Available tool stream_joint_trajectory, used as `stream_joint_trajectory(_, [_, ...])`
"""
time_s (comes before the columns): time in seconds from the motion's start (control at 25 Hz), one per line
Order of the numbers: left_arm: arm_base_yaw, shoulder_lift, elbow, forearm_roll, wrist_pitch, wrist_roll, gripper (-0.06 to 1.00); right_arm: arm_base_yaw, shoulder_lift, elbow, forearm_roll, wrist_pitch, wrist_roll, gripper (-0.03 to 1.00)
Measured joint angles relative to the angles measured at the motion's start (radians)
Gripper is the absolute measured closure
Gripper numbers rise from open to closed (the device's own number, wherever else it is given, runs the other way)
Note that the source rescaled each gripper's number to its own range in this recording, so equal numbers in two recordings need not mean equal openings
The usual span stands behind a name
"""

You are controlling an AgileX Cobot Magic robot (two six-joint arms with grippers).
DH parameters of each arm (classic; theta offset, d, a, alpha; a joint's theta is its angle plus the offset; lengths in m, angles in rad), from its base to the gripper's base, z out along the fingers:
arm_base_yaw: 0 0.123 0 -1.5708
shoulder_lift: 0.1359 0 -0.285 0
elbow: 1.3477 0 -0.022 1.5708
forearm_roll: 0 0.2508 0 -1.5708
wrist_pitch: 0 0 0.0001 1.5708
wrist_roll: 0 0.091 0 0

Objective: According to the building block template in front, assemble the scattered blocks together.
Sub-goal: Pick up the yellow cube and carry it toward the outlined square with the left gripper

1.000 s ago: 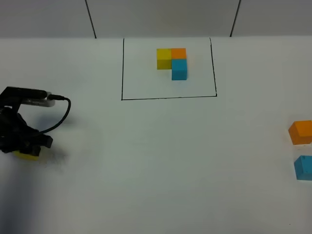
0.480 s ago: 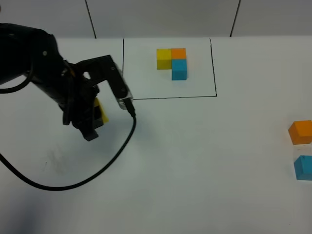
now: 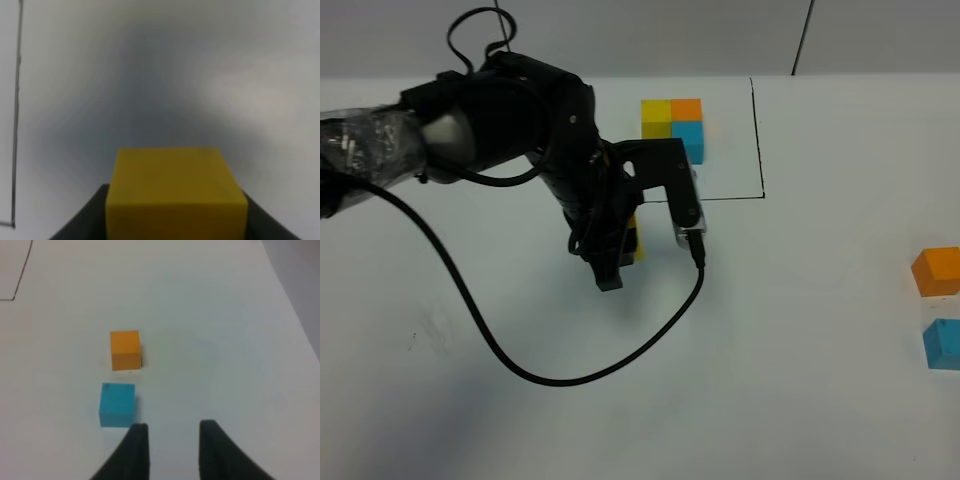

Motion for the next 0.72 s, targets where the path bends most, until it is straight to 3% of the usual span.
stream_joint_trajectory(0.28, [-0.053,0.144,-0.163,-0.001,0.058,0.021,0.92,0.000,0.000,0.000,0.000,0.000,0.000,0.97])
stream_joint_trajectory(0.56, [-0.053,0.232,-0.182,0.068,0.122,0.021,0.93,0.000,0.000,0.000,0.000,0.000,0.000,0.97])
stream_joint_trajectory(0.72, [-0.053,0.244,-0.182,0.078,0.106,0.021,0.93,0.000,0.000,0.000,0.000,0.000,0.000,0.97])
